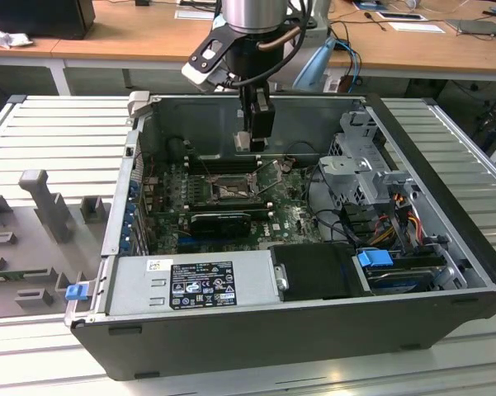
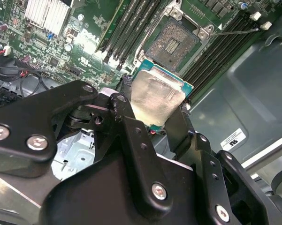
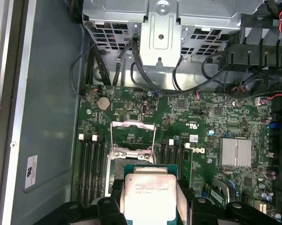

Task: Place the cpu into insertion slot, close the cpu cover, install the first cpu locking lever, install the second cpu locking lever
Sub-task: 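Place the cpu into insertion slot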

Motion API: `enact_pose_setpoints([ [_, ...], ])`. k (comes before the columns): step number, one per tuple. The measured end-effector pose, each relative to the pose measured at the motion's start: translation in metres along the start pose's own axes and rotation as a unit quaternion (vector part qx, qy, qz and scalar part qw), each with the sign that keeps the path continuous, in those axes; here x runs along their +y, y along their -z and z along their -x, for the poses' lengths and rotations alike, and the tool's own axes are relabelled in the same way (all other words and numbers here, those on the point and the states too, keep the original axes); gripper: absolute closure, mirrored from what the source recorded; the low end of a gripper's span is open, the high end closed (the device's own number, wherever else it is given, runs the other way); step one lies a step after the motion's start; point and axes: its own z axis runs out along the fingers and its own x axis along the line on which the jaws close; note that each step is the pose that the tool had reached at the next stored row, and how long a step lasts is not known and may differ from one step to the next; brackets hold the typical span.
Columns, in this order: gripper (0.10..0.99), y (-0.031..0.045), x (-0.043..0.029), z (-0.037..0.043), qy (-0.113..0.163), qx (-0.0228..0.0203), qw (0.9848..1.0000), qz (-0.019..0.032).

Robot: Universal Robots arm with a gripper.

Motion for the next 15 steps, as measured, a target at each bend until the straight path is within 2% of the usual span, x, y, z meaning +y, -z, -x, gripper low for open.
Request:
enact_pose_setpoints([
  [3, 0.557, -0.0013, -0.0001, 0.0, 0.0, 0.0, 1.0, -0.0002],
  [15, 0.557, -0.0157, -0.0015, -0.0002, -0.001, 0.0, 1.0, -0.0003],
])
